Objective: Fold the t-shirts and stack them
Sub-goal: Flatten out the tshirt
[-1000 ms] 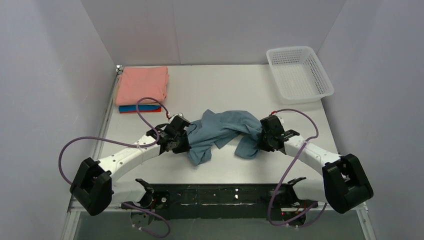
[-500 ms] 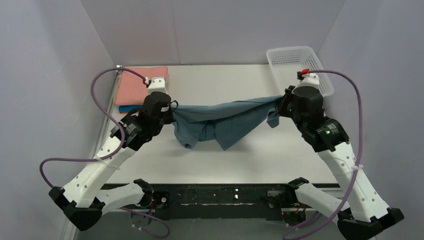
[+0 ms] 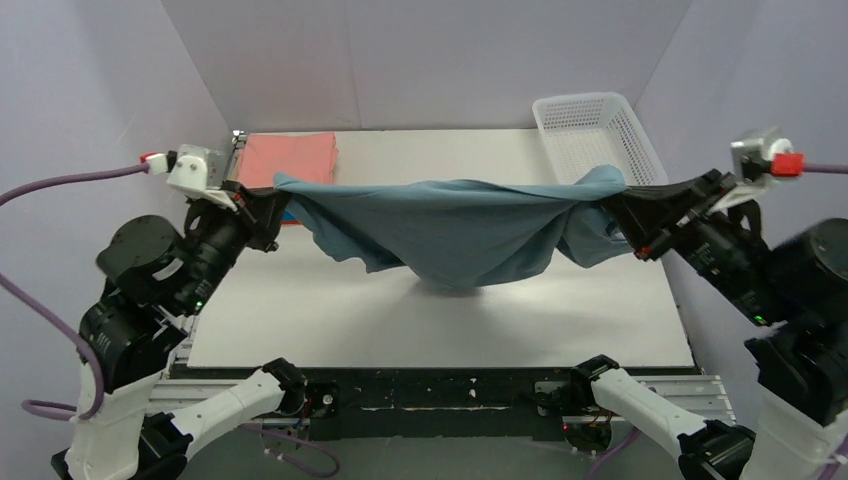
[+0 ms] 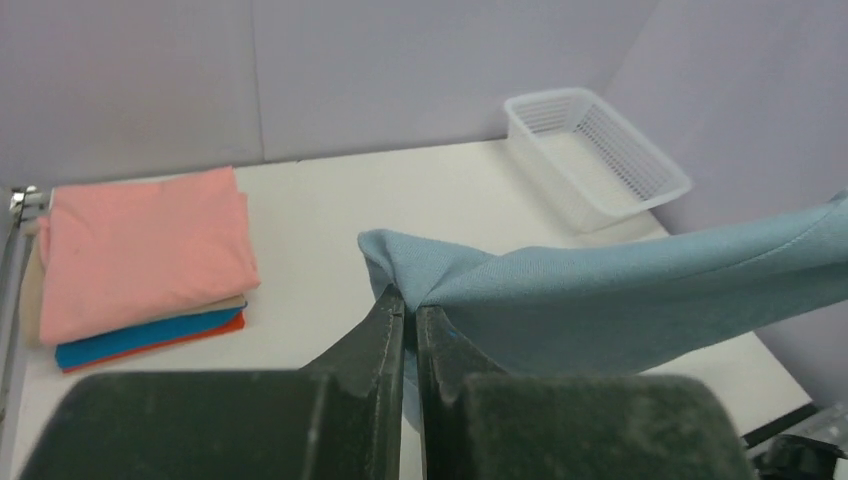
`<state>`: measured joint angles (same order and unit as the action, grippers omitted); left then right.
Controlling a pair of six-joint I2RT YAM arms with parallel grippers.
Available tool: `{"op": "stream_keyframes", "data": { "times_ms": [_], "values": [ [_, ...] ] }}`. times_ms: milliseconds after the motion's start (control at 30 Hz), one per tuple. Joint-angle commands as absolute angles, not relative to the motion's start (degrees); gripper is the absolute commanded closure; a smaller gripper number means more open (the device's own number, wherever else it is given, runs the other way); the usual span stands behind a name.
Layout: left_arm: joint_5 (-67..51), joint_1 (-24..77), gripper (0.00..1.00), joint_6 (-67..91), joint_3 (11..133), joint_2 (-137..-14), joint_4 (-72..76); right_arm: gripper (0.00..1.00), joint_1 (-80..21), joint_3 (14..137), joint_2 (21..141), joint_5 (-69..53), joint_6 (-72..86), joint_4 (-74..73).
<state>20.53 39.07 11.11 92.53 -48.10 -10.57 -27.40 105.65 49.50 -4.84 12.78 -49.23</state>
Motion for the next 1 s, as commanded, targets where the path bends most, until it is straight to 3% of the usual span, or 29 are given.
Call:
{"op": "stream_keyframes", "data": {
  "times_ms": [0,267,400,567,633,700,733,767,833,867,967],
  "values": [
    [13.6,38.6,1.0,7.7,99.2,-46.8,-9.5,0.99,-27.2,113.4,48.4,-15.9,12.4,-50.5],
    [10.9,38.6,1.0,3.6,115.6,-55.8,-11.3,0.99,-27.2,118.6,50.9,-12.0,11.6,-48.9],
    [19.4,38.6,1.0,-1.1,120.6,-64.2,-9.7,0.99,-27.2,116.9,53.4,-3.7,10.0,-47.2],
    [36.9,37.1,1.0,-11.3,116.0,-76.4,-1.2,0.99,-27.2,106.9,59.2,15.5,11.7,-44.6],
    [36.2,31.2,1.0,-6.3,115.6,-82.5,-6.4,0.99,-27.0,102.1,63.1,26.3,13.4,-44.5],
    [30.7,24.1,1.0,5.2,115.9,-89.1,-14.0,0.99,-25.5,97.1,68.0,29.7,15.4,-44.3],
    [29.3,22.9,0.88,6.9,114.8,-92.3,-15.3,0.97,-24.4,94.2,70.9,28.6,16.0,-43.3],
    [27.8,22.0,0.62,7.7,112.8,-95.2,-14.6,0.92,-23.1,91.6,73.8,26.6,16.7,-41.6],
    [25.0,21.5,0.17,7.5,109.6,-100.4,-12.3,0.69,-20.2,86.8,80.4,21.3,17.6,-36.6],
    [24.1,21.4,0.04,7.8,109.8,-103.1,-13.2,0.59,-18.8,86.0,84.2,18.7,18.5,-35.3],
    [24.8,21.4,0.02,10.2,115.9,-111.0,-21.4,0.3,-16.6,91.7,95.2,18.6,21.5,-39.5]
  ]
}}
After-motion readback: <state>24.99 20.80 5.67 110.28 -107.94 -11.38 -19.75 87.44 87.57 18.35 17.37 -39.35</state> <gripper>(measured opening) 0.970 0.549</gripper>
